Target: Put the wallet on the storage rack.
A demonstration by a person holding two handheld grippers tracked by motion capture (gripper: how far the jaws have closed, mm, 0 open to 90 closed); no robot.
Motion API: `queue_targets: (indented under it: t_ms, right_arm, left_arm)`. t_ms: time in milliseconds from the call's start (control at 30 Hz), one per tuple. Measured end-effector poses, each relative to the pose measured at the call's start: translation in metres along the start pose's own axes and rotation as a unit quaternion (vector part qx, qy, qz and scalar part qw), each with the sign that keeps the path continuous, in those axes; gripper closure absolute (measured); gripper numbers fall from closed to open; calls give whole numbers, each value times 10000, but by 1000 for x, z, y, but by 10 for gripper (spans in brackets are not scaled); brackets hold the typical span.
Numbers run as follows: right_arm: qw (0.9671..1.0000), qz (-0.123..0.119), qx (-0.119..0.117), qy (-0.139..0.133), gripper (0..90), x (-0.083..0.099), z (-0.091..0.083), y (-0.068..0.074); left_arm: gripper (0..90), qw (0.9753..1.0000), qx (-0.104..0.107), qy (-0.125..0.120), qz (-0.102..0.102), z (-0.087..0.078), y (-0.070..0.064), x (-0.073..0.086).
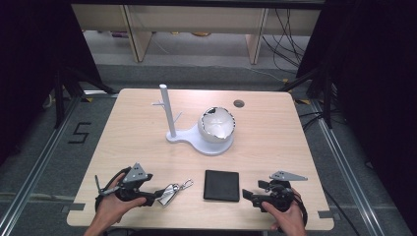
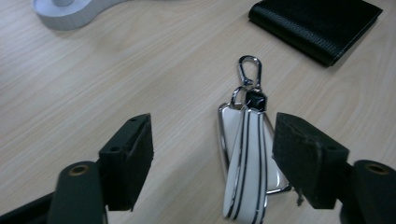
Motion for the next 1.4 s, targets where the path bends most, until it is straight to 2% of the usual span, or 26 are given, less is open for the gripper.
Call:
queue_targets:
  t_ms: [33, 67, 100, 200, 233, 367, 400, 433, 500, 633, 700, 733, 767, 800, 867, 900, 967, 1000, 1067, 1100, 1133, 1167, 1267, 1300, 1400]
  right_arm:
    - [10000, -7, -4, 11, 173, 0, 0, 0]
    - [10000, -7, -4, 11, 173, 0, 0, 0]
    - [10000, -9, -30, 0, 172, 0, 0, 0]
    - [10000, 18, -75, -27, 172, 0, 0, 0]
    - [10000, 29, -32, -26, 168, 0, 1, -1]
    - [10000, 59, 41, 23, 167, 0, 0, -1]
    - [9999, 152, -58, -37, 168, 0, 0, 0]
    - [9999, 92, -98, -41, 168, -1, -1, 0]
    - [9999, 108, -115, -46, 169, -1, -2, 0]
    - [9999, 93, -77, -58, 174, -1, -2, -1]
    - [9999, 108, -82, -69, 174, -1, -2, -1]
    - [9992, 321, -214, -44, 177, 0, -1, 2]
    - [9998, 125, -118, -66, 177, -1, -2, 0]
    - [9997, 129, -185, -56, 177, -1, -2, 0]
    - [9998, 124, -138, -36, 178, 0, 0, 0]
    - [9994, 288, -211, -6, 180, 0, 0, 3]
    - [9993, 253, -280, -33, 185, 0, 0, 4]
    - [9994, 280, -220, 16, 185, 0, 1, 3]
    - [9990, 308, -311, -2, 186, 0, 1, 4]
    - [9993, 302, -237, 21, 187, 0, 1, 3]
    - [9996, 150, -223, -24, 188, 0, 2, 0]
    - [9996, 147, -227, -17, 189, 0, 2, 0]
    - [9995, 164, -252, -2, 195, 0, 1, 0]
    - [9995, 164, -252, -2, 195, 0, 1, 0]
    - [9994, 193, -286, -12, 195, 0, 3, 1]
  left_arm:
    - [327, 9999, 42, 56, 110, 2, -4, -4]
    - [328, 9999, 42, 56, 110, 2, -4, -4]
    - [342, 9996, 44, 101, 246, 3, -8, -7]
    - [362, 9997, 66, 66, 236, 6, -13, -10]
    - [368, 9994, 60, 111, 331, 9, -16, -14]
    - [386, 9991, 109, 129, 398, 15, -22, -19]
    - [388, 9990, 112, 124, 406, 18, -24, -21]
    - [398, 9985, 127, 153, 504, 21, -26, -25]
    - [439, 9982, 165, 152, 548, 23, -28, -27]
    - [536, 9966, 209, 229, 767, 33, -38, -36]
    - [553, 9962, 240, 250, 800, 35, -41, -37]
    - [606, 9955, 229, 295, 866, 37, -43, -38]
    - [623, 9952, 271, 284, 892, 39, -45, -39]
    - [647, 9946, 288, 310, 950, 43, -47, -41]
    - [673, 9946, 289, 278, 958, 47, -50, -44]
    - [695, 9943, 325, 273, 973, 49, -51, -45]
    - [738, 9939, 342, 291, 1012, 54, -54, -48]
    - [750, 9933, 368, 320, 1044, 56, -55, -49]
    - [783, 9932, 363, 351, 1047, 62, -58, -51]
    - [801, 9921, 362, 415, 1126, 64, -59, -52]
    - [816, 9921, 348, 442, 1125, 67, -61, -53]
    - [829, 9912, 384, 499, 1166, 70, -63, -53]
    - [857, 9908, 384, 552, 1175, 77, -67, -54]
    - [857, 9889, 400, 683, 1256, 78, -68, -55]
    - [861, 9890, 393, 741, 1216, 86, -72, -57]
Point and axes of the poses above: each handheld gripper's, and its own axes: z roughly forward along the jaws, x roughly out of its underside, y roughly to its left, the point moved 2 cm from there along z, roughly forward along the jaws, and after that the axes turned 8 degrees about -z, right-handed, at the moved point
